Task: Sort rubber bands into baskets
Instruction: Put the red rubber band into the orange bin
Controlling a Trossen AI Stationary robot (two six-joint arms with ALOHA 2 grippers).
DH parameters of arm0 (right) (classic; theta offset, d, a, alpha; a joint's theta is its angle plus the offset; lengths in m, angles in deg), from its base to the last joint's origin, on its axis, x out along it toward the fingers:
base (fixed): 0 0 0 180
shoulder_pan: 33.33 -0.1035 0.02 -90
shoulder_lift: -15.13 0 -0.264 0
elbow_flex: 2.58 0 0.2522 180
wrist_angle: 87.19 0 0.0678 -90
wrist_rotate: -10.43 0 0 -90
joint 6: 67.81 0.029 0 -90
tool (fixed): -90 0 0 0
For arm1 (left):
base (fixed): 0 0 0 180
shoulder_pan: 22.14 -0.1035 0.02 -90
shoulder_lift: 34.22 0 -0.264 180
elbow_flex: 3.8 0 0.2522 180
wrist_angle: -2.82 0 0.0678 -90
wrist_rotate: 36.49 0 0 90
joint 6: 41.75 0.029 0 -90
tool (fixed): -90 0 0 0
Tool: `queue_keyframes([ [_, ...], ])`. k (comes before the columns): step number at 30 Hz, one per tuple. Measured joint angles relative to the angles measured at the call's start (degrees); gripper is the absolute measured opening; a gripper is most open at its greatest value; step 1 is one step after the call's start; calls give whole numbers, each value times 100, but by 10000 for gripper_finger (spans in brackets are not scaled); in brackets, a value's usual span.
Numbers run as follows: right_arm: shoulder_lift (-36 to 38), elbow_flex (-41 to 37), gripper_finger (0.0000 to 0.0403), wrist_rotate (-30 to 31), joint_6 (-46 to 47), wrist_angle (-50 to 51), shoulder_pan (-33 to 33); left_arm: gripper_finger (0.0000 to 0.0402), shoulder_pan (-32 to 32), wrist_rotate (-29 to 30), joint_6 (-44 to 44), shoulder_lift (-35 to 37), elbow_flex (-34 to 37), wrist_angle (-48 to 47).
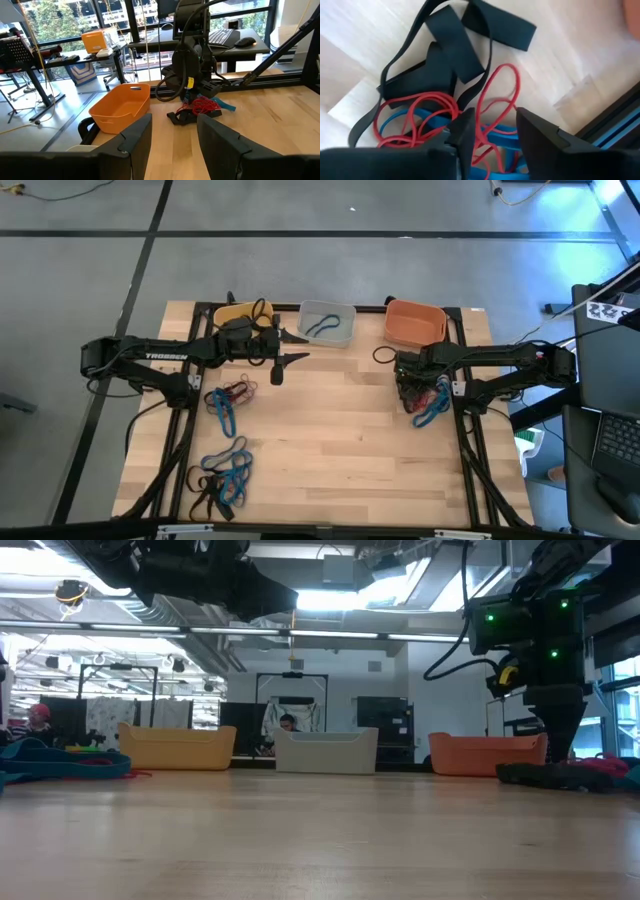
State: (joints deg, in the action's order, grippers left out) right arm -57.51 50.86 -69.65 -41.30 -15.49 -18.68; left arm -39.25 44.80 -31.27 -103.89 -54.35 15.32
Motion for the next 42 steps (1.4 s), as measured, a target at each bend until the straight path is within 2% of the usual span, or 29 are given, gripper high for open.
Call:
queue_keyframes([
  [7, -137, -2, 90, -183, 12, -46, 0, 155, -2, 0, 0, 0, 0, 2],
  [17, -493, -3, 74, 69, -137, -122, 0, 155, -2, 2, 17, 0, 0, -12],
  [20, -487, -2, 48, 31, -152, -116, 0, 155, -2, 4, 17, 0, 0, -13],
  [24, -490, -2, 7, -461, -162, -103, 0, 155, -2, 8, 19, 0, 0, -12],
  [35, -470, 9, 4, 5, -320, -87, 0, 155, -2, 22, 16, 0, 0, -13],
  [42, -219, 431, 1, 483, -440, 137, 0, 155, -13, 26, 17, 0, 0, -11],
])
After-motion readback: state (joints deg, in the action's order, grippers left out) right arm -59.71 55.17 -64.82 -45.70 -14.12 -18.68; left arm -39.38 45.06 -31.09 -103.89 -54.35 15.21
